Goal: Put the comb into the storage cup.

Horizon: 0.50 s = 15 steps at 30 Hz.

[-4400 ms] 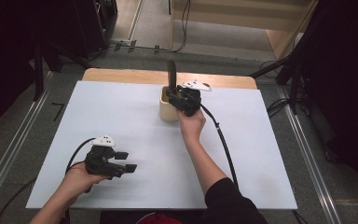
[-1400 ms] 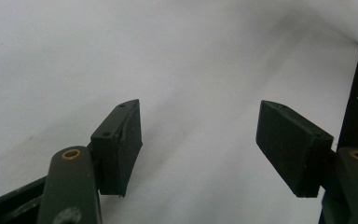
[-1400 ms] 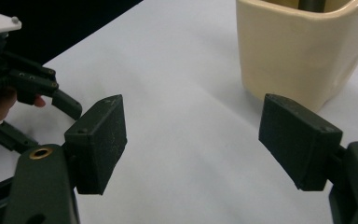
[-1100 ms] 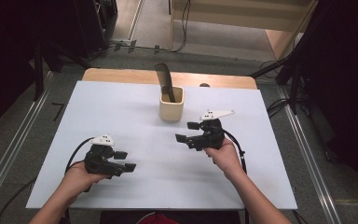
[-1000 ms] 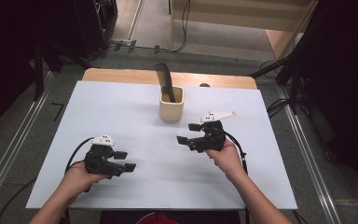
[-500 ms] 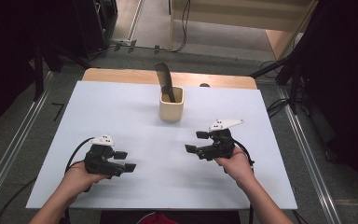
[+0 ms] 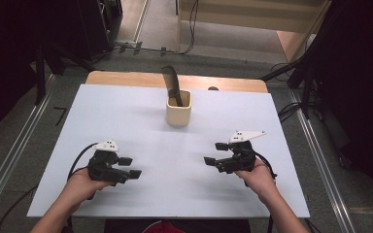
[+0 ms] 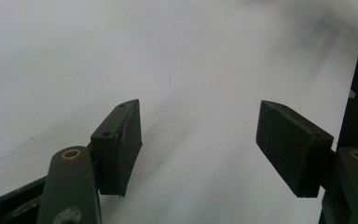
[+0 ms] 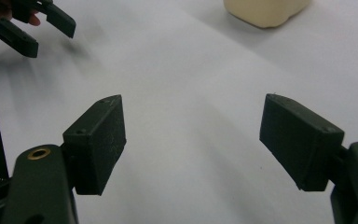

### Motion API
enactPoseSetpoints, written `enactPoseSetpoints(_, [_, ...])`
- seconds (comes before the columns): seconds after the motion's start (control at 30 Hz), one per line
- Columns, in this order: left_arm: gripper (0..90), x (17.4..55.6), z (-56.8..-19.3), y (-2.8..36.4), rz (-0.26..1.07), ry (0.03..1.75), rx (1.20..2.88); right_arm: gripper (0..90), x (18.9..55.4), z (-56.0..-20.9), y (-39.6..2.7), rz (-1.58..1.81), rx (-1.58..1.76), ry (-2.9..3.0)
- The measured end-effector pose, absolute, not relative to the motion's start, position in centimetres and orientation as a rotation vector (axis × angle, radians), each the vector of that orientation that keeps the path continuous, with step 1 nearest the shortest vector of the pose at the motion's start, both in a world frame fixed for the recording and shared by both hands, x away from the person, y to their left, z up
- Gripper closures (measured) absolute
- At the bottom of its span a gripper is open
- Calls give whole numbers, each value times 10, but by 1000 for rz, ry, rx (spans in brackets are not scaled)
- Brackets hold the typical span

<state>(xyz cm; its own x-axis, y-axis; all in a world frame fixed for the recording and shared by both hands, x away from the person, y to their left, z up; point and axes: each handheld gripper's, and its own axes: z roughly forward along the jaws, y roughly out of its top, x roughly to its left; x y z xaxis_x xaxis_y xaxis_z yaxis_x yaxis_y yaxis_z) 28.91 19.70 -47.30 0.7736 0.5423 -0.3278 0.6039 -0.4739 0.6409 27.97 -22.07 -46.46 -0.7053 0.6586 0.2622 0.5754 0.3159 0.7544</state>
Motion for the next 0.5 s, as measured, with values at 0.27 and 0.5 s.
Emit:
enactPoseSetpoints(0.27, [322,289,-473,197,-102,846,2182,208,270,-468,-234,1351,1199,2453])
enactPoseSetpoints(0.5, [322,289,-473,197,-101,845,2184,208,262,-474,-242,1322,1211,2465])
